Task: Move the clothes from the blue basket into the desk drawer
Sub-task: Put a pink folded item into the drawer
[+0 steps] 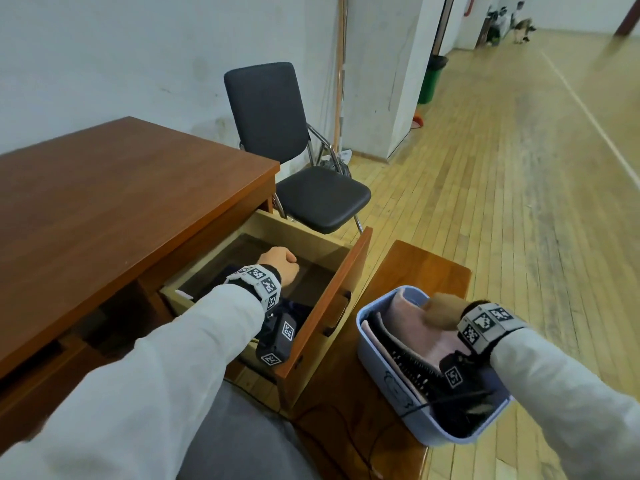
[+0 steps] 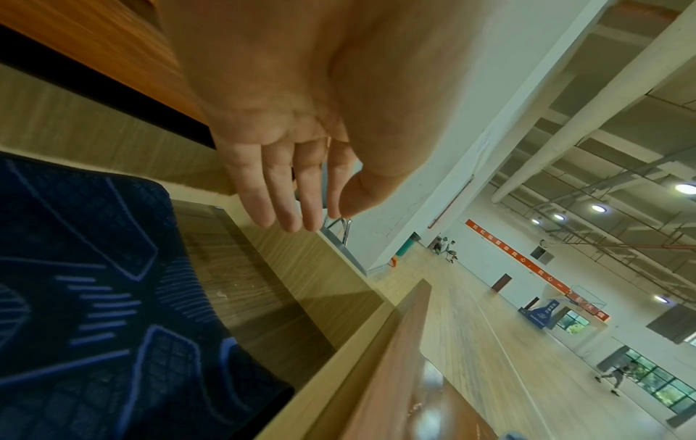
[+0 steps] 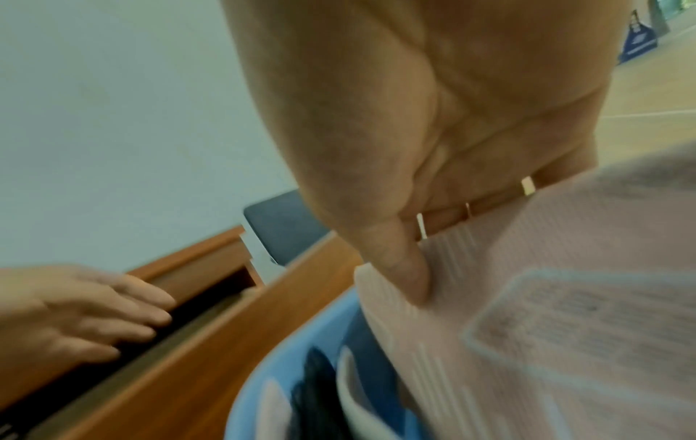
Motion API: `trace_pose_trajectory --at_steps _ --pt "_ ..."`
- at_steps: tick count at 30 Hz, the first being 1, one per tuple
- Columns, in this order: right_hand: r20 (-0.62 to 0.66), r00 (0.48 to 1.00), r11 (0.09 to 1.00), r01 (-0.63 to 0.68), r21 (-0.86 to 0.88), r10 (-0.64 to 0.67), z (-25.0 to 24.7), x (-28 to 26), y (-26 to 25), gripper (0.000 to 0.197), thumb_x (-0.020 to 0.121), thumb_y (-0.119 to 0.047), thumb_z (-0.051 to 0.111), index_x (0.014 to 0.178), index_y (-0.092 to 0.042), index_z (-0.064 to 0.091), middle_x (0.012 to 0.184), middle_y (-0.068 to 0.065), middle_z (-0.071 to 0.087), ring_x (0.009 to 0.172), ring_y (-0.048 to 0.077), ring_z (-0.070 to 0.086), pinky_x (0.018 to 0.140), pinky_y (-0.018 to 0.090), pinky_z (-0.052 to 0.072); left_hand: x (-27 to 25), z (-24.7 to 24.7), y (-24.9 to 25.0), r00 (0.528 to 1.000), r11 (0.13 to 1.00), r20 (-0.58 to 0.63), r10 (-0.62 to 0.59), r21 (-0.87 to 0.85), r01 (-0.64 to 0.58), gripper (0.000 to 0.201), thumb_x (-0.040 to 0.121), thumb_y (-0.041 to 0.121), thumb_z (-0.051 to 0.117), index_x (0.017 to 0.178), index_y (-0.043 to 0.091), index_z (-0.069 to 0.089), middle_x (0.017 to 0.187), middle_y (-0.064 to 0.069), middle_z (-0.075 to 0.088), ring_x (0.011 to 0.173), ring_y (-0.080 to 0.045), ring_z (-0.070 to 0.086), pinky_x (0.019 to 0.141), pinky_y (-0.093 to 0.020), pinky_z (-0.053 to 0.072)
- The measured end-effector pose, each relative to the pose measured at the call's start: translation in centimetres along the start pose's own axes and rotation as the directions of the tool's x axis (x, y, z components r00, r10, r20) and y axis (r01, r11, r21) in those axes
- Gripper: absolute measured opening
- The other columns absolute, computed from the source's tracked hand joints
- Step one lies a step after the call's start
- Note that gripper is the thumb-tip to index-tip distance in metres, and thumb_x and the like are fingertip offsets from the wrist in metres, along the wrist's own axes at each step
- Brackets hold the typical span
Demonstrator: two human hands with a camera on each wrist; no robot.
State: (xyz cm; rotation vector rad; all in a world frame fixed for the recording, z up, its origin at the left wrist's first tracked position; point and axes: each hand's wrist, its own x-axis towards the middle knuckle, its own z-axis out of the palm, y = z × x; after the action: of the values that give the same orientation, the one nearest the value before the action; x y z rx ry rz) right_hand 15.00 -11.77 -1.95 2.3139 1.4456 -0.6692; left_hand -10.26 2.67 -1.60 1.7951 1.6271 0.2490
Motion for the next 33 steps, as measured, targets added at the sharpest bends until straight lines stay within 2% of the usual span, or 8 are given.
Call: trace_pose_trajectory --at_steps 7,12,16,18,21,26,31,33 --pt "-0.216 0.97 0.954 0.168 0.249 -0.114 -4.0 -2.5 -1.3 0.04 0.101 -0.022 0.035 0.138 -0.017 0.05 0.138 0.008 0.054 0.118 0.023 0.055 0.101 0.035 0.042 -0.6 1.1 1.0 0.996 0.996 0.058 0.062 -0.07 -0.058 0.03 0.093 0.018 0.055 0.123 0.017 0.058 0.127 -0.007 0.06 0.118 -0.026 0.056 0.101 -0.036 0.044" --pt "-0.323 0.908 0.728 0.41 0.55 -0.268 -6.4 -3.4 -3.5 0.03 0.096 -0.015 0.046 0.113 -0.022 0.068 0.101 0.0 0.067 0.086 0.017 0.064 0.085 0.031 0.051 -1.5 0.7 1.3 0.958 0.914 0.168 0.233 -0.373 -0.157 0.054 0.089 0.054 0.052 0.129 0.017 0.053 0.129 -0.005 0.061 0.117 -0.019 0.057 0.104 -0.04 0.045" --pt "-0.312 0.846 0.55 0.522 0.652 -0.433 -8.2 -3.7 -6.7 0.032 0.094 -0.01 0.048 0.104 -0.03 0.07 0.099 -0.006 0.069 0.089 0.012 0.065 0.082 0.026 0.05 -1.6 -0.1 2.0 0.933 0.784 0.321 0.164 -0.617 0.074 0.074 0.09 0.066 0.033 0.142 0.013 0.04 0.142 -0.01 0.05 0.132 -0.028 0.046 0.111 -0.044 0.034" --pt "-0.319 0.831 0.534 0.543 0.648 -0.456 -8.4 -3.2 -8.0 0.03 0.094 -0.01 0.049 0.103 -0.028 0.071 0.101 -0.006 0.07 0.092 0.013 0.065 0.087 0.029 0.051 -1.1 -0.5 1.5 0.926 0.706 0.34 0.165 -0.696 0.13 0.072 0.088 0.064 0.042 0.134 0.01 0.049 0.135 -0.009 0.054 0.129 -0.029 0.049 0.111 -0.044 0.036" --pt "-0.301 0.849 0.623 0.524 0.581 -0.434 -8.4 -1.6 -9.3 0.022 0.092 -0.019 0.053 0.103 -0.025 0.071 0.102 0.0 0.069 0.096 0.017 0.064 0.094 0.035 0.048 0.0 -1.5 -0.2 0.963 0.664 0.233 0.133 -0.742 0.087 0.064 0.075 0.048 0.07 0.125 0.009 0.059 0.13 -0.013 0.06 0.117 -0.028 0.057 0.105 -0.051 0.042" --pt "-0.057 0.938 0.825 0.328 0.461 -0.341 -7.5 1.1 -10.4 0.045 0.083 -0.053 0.064 0.111 -0.018 0.064 0.106 0.001 0.068 0.095 0.018 0.064 0.089 0.032 0.052 2.3 -3.8 -2.0 0.999 0.764 0.015 0.04 -0.645 -0.02 0.021 0.087 0.028 0.063 0.102 0.013 0.066 0.111 -0.012 0.067 0.108 -0.032 0.063 0.098 -0.051 0.049" --pt "0.013 0.95 0.736 0.233 0.636 -0.311 -6.9 3.1 -10.5 0.036 0.086 -0.034 0.067 0.113 -0.01 0.063 0.108 0.005 0.066 0.09 0.015 0.065 0.064 0.019 0.052 4.8 -4.8 -3.9 0.988 0.786 -0.11 -0.107 -0.618 0.016 0.036 0.087 0.029 0.064 0.114 0.005 0.065 0.102 -0.01 0.068 0.092 -0.026 0.063 0.091 -0.04 0.053" --pt "-0.034 0.958 0.67 0.225 0.707 -0.285 -6.9 4.2 -10.7 0.036 0.089 -0.026 0.064 0.118 -0.005 0.06 0.111 0.008 0.066 0.096 0.019 0.066 0.067 0.023 0.056 6.1 -4.8 -4.6 0.982 0.804 -0.124 -0.144 -0.593 0.043 0.044 0.082 0.035 0.067 0.115 0.007 0.066 0.109 -0.012 0.069 0.097 -0.029 0.065 0.094 -0.046 0.052"
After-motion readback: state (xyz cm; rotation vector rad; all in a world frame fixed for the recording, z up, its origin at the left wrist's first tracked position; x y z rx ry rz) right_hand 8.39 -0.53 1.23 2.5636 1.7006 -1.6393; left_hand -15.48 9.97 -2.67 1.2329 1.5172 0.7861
